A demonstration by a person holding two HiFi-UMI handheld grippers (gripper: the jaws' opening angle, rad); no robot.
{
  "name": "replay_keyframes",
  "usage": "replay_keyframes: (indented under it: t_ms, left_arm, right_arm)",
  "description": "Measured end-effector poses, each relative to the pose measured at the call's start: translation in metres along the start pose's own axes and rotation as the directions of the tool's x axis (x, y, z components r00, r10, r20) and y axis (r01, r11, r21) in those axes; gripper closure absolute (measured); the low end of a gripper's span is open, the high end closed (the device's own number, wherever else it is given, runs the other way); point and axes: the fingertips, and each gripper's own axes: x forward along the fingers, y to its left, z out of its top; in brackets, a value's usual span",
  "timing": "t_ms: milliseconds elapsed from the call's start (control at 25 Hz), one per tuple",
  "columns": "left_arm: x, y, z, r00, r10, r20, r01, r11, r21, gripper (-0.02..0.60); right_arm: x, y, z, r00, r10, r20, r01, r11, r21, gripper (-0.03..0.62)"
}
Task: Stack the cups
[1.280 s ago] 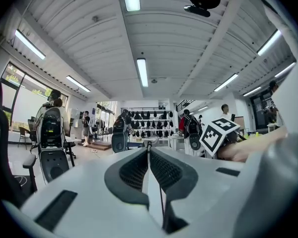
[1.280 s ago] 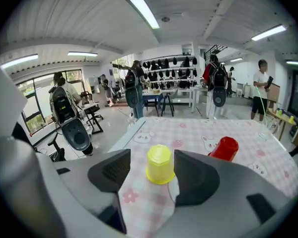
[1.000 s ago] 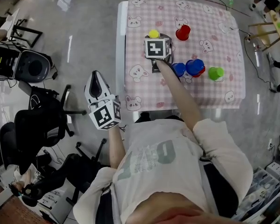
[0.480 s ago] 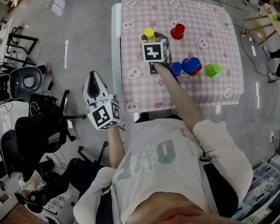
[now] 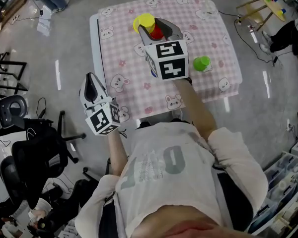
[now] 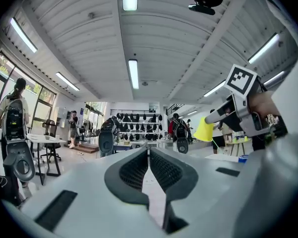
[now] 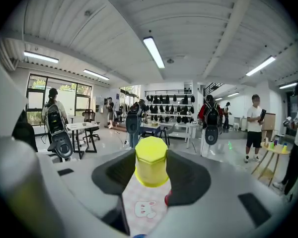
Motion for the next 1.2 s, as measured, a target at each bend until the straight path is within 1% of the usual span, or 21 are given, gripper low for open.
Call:
replay_keyframes:
  t_ms: [80,200,320,440,600,760,920,1080,1200]
  left_arm:
    - [0.001,-0.021,0.004,1.000,-0.027,0.012,0.027,1.000,0.004,0.548]
    - [-0.002,-0.048,0.008,0.998,-0.054,0.021,0.054,0.998,0.011,0.548]
    - [-0.005,-0.068,0.011,0.998,-0.063,0.025,0.062,0.998,0.015,0.548]
    - [-0.009,-0.082,0.014,0.998,-0.058,0.026,0.057,0.998,0.023,0.548]
    - [-0.015,-0.094,0.014,0.999,-0.042,0.024,0.041,0.999,0.036,0.548]
    - [-0.016,-0.098,0.014,0.999,-0.025,0.024,0.024,0.999,0.044,0.548]
    - [-0.016,-0.101,0.013,1.000,-0.017,0.023,0.016,0.999,0.049,0.548]
    - [-0.014,-0.101,0.011,1.000,-0.013,0.014,0.012,0.999,0.052,0.548]
    - [-0.012,-0.099,0.011,1.000,-0.014,0.014,0.013,0.999,0.052,0.548]
  right_arm:
    - [-0.028,-0.022,0.004,1.000,-0.005,0.016,0.005,1.000,-0.011,0.390]
    - [-0.065,-0.055,-0.005,1.000,-0.017,0.006,0.017,0.999,-0.032,0.390]
    - [-0.092,-0.084,-0.023,0.999,-0.023,-0.036,0.021,0.998,-0.053,0.390]
    - [-0.108,-0.108,-0.051,0.994,-0.005,-0.109,-0.001,0.999,-0.053,0.390]
    - [-0.117,-0.130,-0.099,0.975,0.022,-0.220,-0.032,0.999,-0.039,0.390]
    - [-0.117,-0.141,-0.131,0.957,0.028,-0.288,-0.039,0.999,-0.034,0.390]
    - [-0.117,-0.152,-0.152,0.945,0.021,-0.326,-0.032,0.999,-0.028,0.390]
    - [-0.116,-0.159,-0.163,0.939,0.016,-0.343,-0.022,1.000,-0.013,0.390]
    - [-0.119,-0.173,-0.170,0.937,-0.033,-0.348,0.032,0.999,-0.008,0.390]
